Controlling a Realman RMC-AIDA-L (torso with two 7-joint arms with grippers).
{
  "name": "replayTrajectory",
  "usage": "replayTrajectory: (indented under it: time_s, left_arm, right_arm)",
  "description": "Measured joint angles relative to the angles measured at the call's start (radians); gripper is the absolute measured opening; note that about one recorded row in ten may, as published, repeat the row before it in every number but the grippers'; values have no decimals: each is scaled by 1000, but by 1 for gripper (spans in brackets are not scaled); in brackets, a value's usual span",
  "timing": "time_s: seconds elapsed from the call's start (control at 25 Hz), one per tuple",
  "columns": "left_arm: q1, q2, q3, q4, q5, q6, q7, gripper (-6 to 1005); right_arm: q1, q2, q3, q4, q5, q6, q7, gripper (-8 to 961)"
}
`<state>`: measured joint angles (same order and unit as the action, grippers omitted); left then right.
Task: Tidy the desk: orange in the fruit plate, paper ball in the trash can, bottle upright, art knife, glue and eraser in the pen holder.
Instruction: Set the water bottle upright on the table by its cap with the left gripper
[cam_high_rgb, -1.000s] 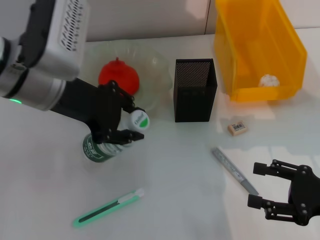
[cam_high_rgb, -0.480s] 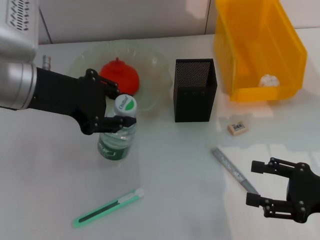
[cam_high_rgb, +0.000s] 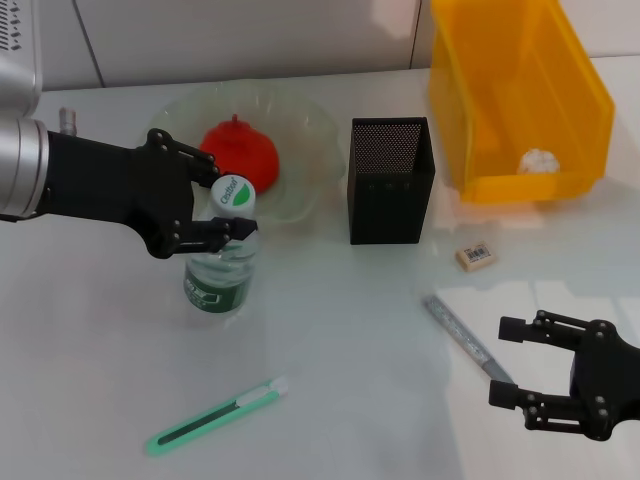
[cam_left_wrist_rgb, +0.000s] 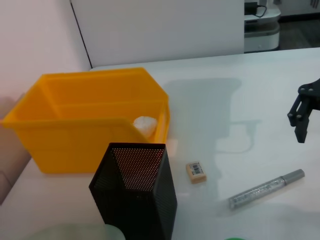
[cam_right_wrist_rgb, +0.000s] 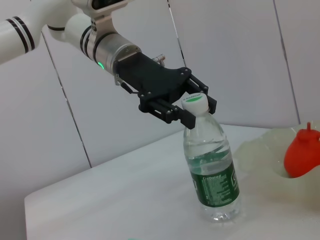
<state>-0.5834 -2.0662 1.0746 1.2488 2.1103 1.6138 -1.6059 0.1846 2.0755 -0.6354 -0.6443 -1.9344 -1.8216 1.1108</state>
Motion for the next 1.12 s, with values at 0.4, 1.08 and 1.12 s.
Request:
replayTrajectory:
  time_s: [0.4,1.08,1.12]
  left_arm:
    - [-8,-1,-24,-52,-21,-17,4,430]
    - [-5,-3,-22,-85,-44,-44,1,445]
    - [-5,-3,-21,-86,-47,-44,0,458]
  right_arm:
    - [-1,0,-1,0,0,2,0,781]
    - [-1,0,-1,0,0,3,0,781]
    - [-1,0,-1,0,0,3,0,781]
